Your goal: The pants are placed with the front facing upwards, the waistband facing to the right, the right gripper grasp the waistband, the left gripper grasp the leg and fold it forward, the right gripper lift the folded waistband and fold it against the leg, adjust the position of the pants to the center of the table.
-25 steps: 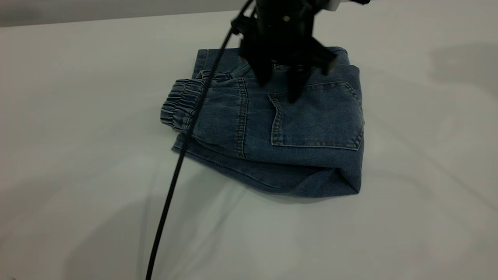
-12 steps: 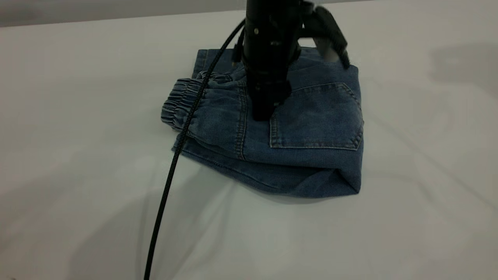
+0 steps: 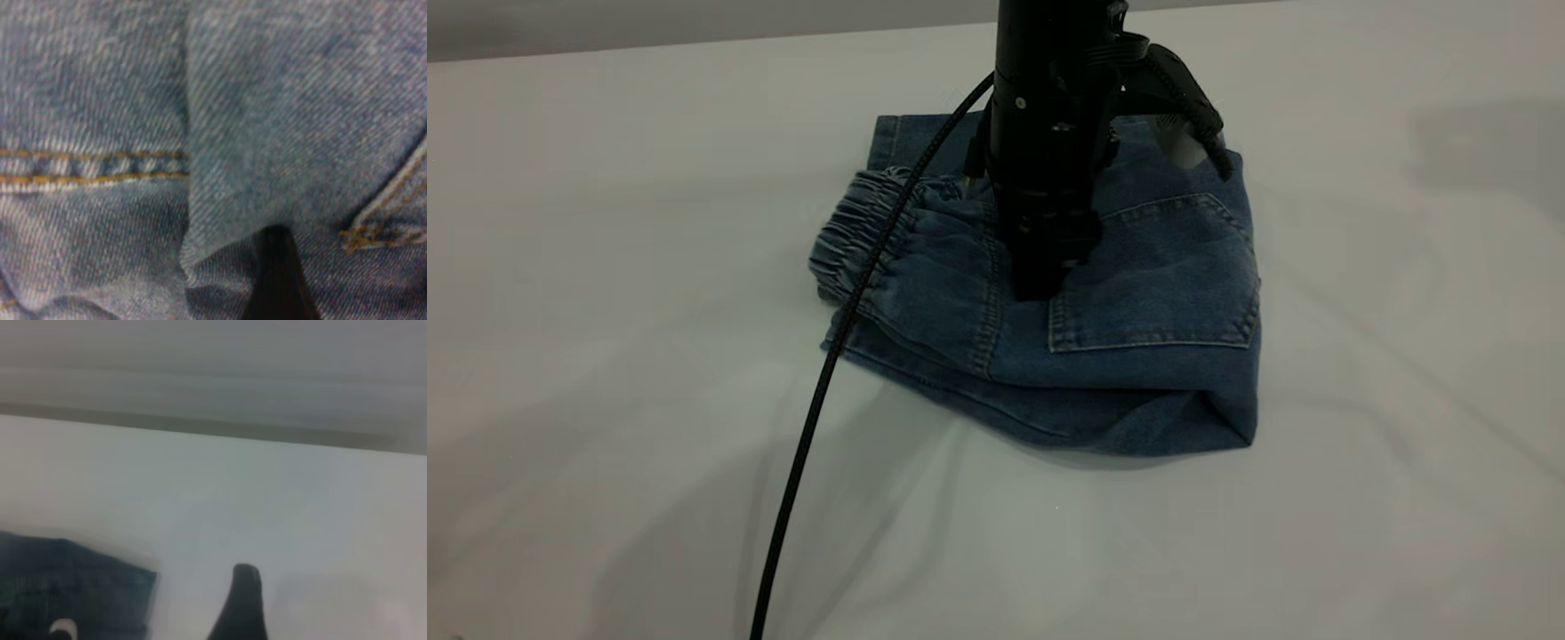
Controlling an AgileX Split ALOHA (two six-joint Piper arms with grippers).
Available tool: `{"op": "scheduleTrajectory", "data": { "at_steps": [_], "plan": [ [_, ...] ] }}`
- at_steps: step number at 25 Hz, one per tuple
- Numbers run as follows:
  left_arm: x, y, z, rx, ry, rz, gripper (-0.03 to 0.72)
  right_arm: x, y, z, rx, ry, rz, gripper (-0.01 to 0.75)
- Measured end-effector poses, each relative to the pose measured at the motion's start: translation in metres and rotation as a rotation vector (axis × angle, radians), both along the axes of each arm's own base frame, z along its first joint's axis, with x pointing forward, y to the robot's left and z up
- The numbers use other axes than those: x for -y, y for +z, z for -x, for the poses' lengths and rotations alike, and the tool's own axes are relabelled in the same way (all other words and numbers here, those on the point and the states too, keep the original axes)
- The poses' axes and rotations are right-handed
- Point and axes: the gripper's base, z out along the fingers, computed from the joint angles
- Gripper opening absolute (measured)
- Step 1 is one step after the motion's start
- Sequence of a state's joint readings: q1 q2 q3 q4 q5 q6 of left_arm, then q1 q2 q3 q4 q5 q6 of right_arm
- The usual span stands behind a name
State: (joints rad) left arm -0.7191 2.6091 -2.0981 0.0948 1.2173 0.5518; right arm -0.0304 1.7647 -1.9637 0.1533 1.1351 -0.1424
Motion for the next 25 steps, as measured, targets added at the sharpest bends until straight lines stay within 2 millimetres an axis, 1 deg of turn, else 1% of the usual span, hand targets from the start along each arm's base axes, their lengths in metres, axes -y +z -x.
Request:
{"op": "scheduleTrajectory", "data": {
  "at_steps": [8, 12, 19, 25],
  "plan": [
    [0.0016, -0.0009, 0.0022, 0.018, 0.361, 0.013, 0.461, 0.0, 0.0, 0.0, 0.0, 0.0, 0.0, 0.573],
    [0.0016, -0.0009, 0.0025, 0.031, 0.515, 0.011, 0.461, -0.0001, 0.0, 0.0, 0.0, 0.0, -0.001, 0.573],
    [0.002, -0.0013, 0.0035, 0.042, 0.697, 0.01, 0.461, -0.0001, 0.0, 0.0001, -0.001, 0.0, -0.001, 0.573],
    [0.0041, -0.0014, 0.004, 0.036, 0.769, 0.028, 0.461, -0.0001, 0.0, 0.0001, -0.001, -0.001, -0.002, 0.573]
  ]
}}
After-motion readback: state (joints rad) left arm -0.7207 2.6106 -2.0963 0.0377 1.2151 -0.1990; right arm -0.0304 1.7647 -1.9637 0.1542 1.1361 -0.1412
